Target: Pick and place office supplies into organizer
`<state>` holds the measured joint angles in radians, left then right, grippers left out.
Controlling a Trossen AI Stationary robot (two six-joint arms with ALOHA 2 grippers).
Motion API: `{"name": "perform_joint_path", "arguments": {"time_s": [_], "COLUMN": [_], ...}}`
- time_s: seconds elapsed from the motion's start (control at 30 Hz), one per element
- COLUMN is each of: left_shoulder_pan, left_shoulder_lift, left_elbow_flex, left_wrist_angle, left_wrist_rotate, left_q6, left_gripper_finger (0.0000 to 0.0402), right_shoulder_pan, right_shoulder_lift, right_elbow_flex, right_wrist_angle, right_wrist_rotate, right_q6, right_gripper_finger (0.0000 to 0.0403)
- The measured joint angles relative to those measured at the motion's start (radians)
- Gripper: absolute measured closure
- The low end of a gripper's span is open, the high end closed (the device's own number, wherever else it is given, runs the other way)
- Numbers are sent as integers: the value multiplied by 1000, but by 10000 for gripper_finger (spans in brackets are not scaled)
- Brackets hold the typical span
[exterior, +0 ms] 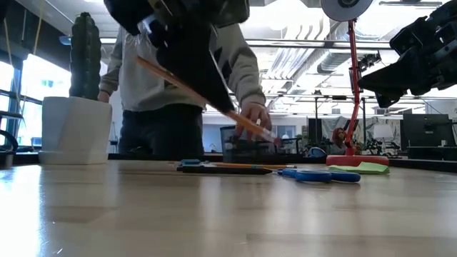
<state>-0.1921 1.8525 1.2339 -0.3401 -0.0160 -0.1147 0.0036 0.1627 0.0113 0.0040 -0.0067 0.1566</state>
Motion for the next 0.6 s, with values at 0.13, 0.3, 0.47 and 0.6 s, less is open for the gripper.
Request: {"name": "perform_joint_path", "arguments": {"time_s": [0.13, 0.3, 0.47, 0.6], "left_shoulder_pan": [2, 3, 2, 2], "left_shoulder_lift": [1, 1, 1, 1], "left_elbow_flex": [1, 1, 1, 1], "left_wrist_angle": [18, 20, 18, 17], "left_wrist_rotate": [-2, -4, -3, -3], "left_q6": [6, 14, 13, 13], "left_gripper_finger": [372, 352, 338, 319], "right_shoulder_pan": [0, 0, 0, 0], "right_shoulder_lift": [0, 0, 0, 0], "right_elbow_flex": [0, 0, 0, 0], "right_wrist_angle": [0, 0, 0, 0], "right_wrist_rotate": [0, 0, 0, 0], "right_q6": [0, 0, 0, 0], "right_gripper_finger": [350, 350, 350, 350]}}
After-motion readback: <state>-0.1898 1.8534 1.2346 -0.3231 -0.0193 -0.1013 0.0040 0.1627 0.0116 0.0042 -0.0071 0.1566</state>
